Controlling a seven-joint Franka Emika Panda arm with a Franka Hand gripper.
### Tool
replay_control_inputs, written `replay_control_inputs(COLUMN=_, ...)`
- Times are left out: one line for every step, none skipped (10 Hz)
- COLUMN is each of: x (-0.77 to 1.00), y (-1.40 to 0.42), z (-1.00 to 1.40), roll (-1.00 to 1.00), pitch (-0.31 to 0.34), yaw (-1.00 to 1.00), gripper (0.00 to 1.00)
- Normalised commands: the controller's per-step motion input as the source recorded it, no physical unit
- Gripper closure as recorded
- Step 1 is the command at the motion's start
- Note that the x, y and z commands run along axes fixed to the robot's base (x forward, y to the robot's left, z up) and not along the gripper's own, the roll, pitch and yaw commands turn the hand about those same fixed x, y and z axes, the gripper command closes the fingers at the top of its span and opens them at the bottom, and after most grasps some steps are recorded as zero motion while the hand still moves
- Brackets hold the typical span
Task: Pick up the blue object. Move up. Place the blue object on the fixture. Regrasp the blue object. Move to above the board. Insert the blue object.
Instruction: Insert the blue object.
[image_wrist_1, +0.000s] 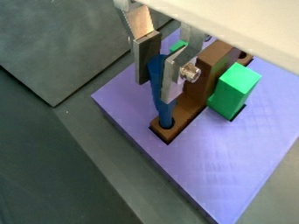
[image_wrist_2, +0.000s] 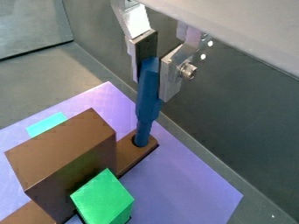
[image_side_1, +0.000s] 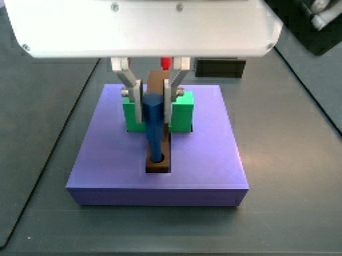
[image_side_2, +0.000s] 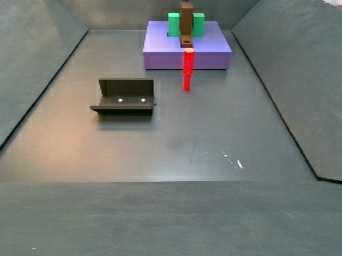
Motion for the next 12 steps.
replay_control_inputs(x=0.33, y=0.00, z=-0.14, roll=0.06, pitch=0.006, yaw=0.03, gripper=1.00)
replay_control_inputs(x=0.25, y=0.00, z=-0.17, roll=0.06, pitch=0.000, yaw=0.02, gripper=1.00)
replay_control_inputs(x=0.17, y=0.00, z=-0.19, roll=0.06, pitch=0.000, yaw=0.00, gripper=1.00)
replay_control_inputs(x=0.17, y=0.00, z=-0.23, roll=0.08, pitch=0.000, yaw=0.00, gripper=1.00)
replay_control_inputs(x=0.08, y=0.00, z=-0.26, roll=0.13, pitch=0.017, yaw=0.00, gripper=1.00)
replay_control_inputs(x=0.02, y=0.00, z=-0.29, roll=0.15, pitch=0.031, yaw=0.00, gripper=1.00)
replay_control_inputs(x=0.01, y=0.00, z=-0.33, roll=0.15, pitch=0.023, yaw=0.00, gripper=1.00)
replay_control_inputs(x=0.06, y=0.00, z=-0.37, roll=0.13, pitch=0.019, yaw=0.00, gripper=1.00)
replay_control_inputs(x=0.07, y=-0.04, z=-0.40, roll=0.14, pitch=0.011, yaw=0.00, gripper=1.00)
replay_control_inputs(x=0.08, y=-0.03, z=-0.42, roll=0.12, pitch=0.003, yaw=0.00, gripper=1.00)
replay_control_inputs(x=0.04, y=-0.07, z=-0.35, roll=0.10, pitch=0.000, yaw=0.00, gripper=1.00)
replay_control_inputs(x=0.01, y=-0.13, z=-0.23, roll=0.04, pitch=0.014, yaw=0.00, gripper=1.00)
